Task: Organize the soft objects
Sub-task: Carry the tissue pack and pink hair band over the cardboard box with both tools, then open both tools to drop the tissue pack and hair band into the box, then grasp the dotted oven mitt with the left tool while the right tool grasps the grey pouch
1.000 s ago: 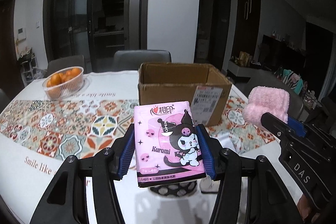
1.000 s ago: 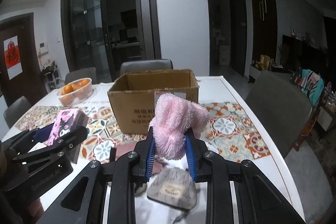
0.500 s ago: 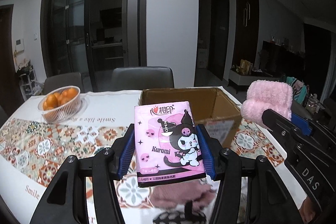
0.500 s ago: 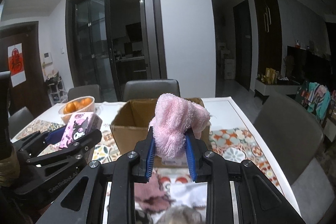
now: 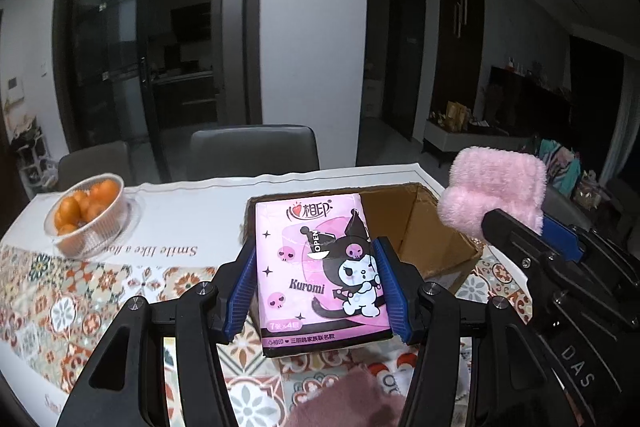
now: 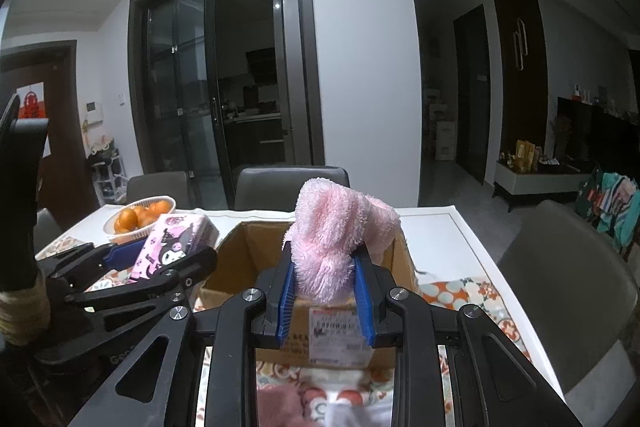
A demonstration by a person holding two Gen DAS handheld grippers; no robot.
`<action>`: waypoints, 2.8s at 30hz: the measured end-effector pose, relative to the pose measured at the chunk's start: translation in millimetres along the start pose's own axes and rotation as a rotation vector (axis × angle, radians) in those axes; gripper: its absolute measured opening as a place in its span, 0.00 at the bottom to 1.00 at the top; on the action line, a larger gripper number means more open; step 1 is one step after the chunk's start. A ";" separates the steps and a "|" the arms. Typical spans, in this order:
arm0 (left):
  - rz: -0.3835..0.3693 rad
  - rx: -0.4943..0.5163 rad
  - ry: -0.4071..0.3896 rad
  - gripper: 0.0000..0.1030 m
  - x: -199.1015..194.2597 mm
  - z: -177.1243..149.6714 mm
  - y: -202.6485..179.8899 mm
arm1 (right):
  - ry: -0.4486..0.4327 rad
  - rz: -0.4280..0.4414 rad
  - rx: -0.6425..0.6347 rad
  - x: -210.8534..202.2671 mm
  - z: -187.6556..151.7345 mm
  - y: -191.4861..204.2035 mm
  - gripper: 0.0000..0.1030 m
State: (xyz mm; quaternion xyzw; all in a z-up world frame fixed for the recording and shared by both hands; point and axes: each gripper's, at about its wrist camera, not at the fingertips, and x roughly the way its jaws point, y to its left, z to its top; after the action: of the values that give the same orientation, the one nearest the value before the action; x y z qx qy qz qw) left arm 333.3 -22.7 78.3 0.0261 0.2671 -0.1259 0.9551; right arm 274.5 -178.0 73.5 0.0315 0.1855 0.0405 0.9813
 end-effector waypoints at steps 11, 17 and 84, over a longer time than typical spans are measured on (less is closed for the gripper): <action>-0.048 0.052 0.148 0.54 66.4 16.2 -13.7 | 0.133 0.024 0.049 50.0 9.2 -25.3 0.27; -0.066 0.103 0.235 0.56 92.0 10.6 -24.2 | 0.222 0.041 0.081 75.6 6.0 -42.0 0.28; 0.057 0.050 -0.034 0.99 -127.9 -93.2 -31.1 | 0.101 -0.091 0.041 -97.4 -55.7 -18.8 0.70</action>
State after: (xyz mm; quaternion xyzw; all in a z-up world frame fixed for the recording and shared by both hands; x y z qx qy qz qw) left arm 172.8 -12.9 65.1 0.0554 0.2469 -0.1058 0.9616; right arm 165.0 -203.0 55.5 0.0412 0.2368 -0.0063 0.9707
